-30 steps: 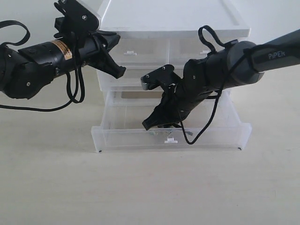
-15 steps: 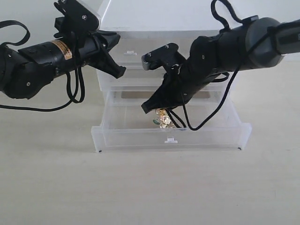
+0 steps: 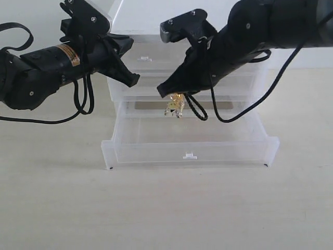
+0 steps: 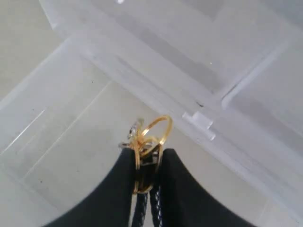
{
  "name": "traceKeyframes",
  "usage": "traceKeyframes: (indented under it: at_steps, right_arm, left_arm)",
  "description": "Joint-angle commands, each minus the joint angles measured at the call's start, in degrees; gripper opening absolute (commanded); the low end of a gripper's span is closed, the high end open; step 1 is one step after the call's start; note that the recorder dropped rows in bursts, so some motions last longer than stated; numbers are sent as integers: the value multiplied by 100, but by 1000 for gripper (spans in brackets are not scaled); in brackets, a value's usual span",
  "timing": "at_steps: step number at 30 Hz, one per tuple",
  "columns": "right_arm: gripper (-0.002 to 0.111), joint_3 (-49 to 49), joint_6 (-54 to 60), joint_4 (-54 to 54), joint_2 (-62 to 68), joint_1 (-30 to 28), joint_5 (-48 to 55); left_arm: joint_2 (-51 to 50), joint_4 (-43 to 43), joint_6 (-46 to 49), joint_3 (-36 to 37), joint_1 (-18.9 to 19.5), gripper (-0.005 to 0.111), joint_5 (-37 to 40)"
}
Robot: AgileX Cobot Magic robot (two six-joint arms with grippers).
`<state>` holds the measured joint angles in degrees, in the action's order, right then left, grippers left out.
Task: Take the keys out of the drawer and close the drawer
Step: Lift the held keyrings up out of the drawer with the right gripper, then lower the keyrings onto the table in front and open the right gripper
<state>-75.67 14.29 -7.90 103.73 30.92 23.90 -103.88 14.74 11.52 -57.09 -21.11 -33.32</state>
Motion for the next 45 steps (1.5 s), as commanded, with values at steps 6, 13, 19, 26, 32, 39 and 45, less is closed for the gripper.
traceKeyframes:
  at_steps: [6,13,19,26,32,39,45]
  right_arm:
    - [0,26,-78,92,-881,8,402]
    - [0,38,-193,92,-1408,8,919]
    - [0,281,-353,64,-1818,280,1076]
    - [0,738,-538,75,-2055,757,1118]
    - [0,1217,-579,72,-2315,990,1113]
    - [0,1805,-676,21,-2495,1376,924]
    - [0,2192,-809,100,-2495,1541,613]
  left_arm:
    - [-20,-50,10,-25,0,4,-113]
    - [-20,-50,10,-25,0,4,-96]
    - [-20,-50,10,-25,0,4,-96]
    - [-20,-50,10,-25,0,4,-96]
    - [-20,-50,10,-25,0,4,-96]
    - [-20,-50,57,-25,0,4,-77]
    - [-20,-50,98,-25,0,4,-49]
